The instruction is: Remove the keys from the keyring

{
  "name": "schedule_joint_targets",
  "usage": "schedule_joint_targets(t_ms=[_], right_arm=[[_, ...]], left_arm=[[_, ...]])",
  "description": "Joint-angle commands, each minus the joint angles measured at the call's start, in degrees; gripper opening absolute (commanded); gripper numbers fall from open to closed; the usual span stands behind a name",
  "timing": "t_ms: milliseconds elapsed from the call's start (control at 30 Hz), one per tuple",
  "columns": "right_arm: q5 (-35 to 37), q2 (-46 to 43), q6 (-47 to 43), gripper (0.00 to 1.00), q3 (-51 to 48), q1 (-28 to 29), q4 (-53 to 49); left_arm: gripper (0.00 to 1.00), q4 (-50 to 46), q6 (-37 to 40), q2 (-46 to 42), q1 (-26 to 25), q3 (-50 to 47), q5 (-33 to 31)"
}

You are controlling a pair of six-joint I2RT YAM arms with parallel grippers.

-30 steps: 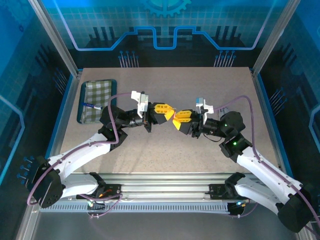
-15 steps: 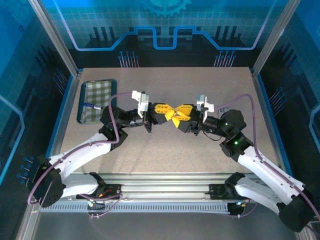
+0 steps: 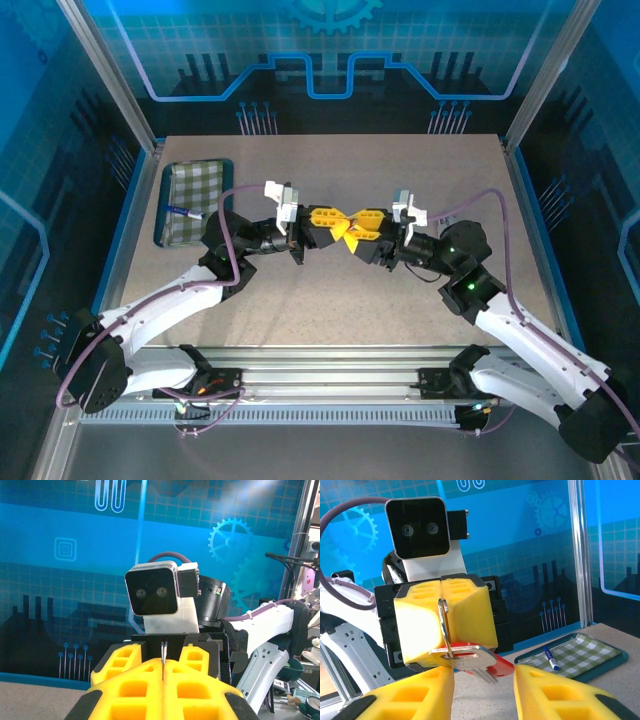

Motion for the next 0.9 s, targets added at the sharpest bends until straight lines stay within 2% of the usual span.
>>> schedule_joint_targets(t_ms=[0,100,133,200,233,400,533,700,833,867], right_arm=[[-0.15,0.22,1.34,0.36,1.02,0.81,5.63],[0.30,0.39,1.88,0.22,0.98,0.74,5.31],[0.35,0.31,2.21,0.25,0.85,0.68,5.64],[0.01,0.23,2.93,0.40,0.33,0.49,7.00],[0.24,0.13,2.86,0.44,0.23,0.48,7.01],[0.79,-0.46,1.39,0.55,0.40,0.29,5.95],[-1.30,-0.41,1.88,0.53,0.09,0.03,8.33],[-5.13,0.08,4.44,0.39,-0.89,-0.29,13.09],[-7.71,0.81,6.41,0.42,-1.33,-0.59,15.91],[-7.68,0.90,6.42,0.36,-1.34,-0.58,15.76]], left_arm=[[0.00,2.32,-0.83,0.29,0.21,-0.56,1.67],[0.00,2.51,-0.85,0.12,0.25,-0.77,1.53],[0.00,2.53,-0.80,0.12,0.22,-0.75,1.53],[0.00,2.59,-0.98,0.12,0.26,-0.88,1.54],[0.00,2.80,-1.03,0.12,0.23,-0.99,1.47],[0.00,3.15,-1.96,0.38,0.29,-0.86,2.11],[0.00,3.19,-2.44,0.38,0.27,-1.02,2.05],[0.00,3.99,-3.19,0.64,0.30,-1.10,2.16],[0.00,4.38,-3.48,0.97,0.38,-0.90,2.23],[0.00,4.51,-3.65,1.08,0.38,-0.84,2.17]])
